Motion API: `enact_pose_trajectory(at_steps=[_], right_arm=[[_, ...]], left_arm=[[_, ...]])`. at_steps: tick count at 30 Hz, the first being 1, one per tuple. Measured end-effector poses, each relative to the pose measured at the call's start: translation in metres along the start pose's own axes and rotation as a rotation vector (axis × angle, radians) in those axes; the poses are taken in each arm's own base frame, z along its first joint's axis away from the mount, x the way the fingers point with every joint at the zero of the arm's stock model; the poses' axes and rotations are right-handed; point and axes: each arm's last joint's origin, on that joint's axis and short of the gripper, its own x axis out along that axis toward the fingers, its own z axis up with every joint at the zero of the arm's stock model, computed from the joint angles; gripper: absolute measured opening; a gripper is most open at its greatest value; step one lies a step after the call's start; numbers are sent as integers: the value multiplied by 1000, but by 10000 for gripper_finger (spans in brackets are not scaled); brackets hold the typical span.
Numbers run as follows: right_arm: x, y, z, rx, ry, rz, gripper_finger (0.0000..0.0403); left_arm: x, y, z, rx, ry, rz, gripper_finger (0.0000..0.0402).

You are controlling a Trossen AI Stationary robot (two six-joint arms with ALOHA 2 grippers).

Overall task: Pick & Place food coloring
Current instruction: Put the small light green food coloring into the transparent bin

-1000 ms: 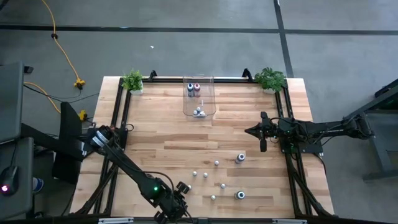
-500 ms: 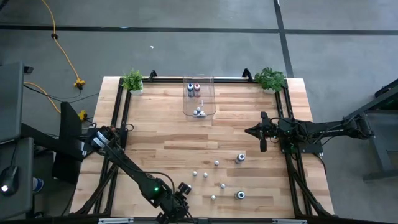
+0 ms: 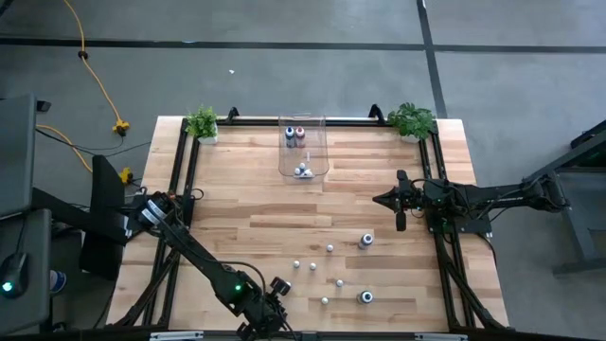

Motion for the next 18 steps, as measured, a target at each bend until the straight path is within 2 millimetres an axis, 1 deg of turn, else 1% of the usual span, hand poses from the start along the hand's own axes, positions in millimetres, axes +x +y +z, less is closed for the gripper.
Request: enact_pose_trajectory(at_steps=[7,13,15,18], right_arm=[[0,0,0,0,0,0,0],[0,0,0,0,1,0,0],[0,0,0,0,0,0,0],[0,0,0,0,0,0,0]], left_arm=[[0,0,0,-18,1,-6,48],[-2,1,0,-143,-5,38,47],[-6,2,1,-180,0,75,47],[-16,6,11,-232,-8,136,46]])
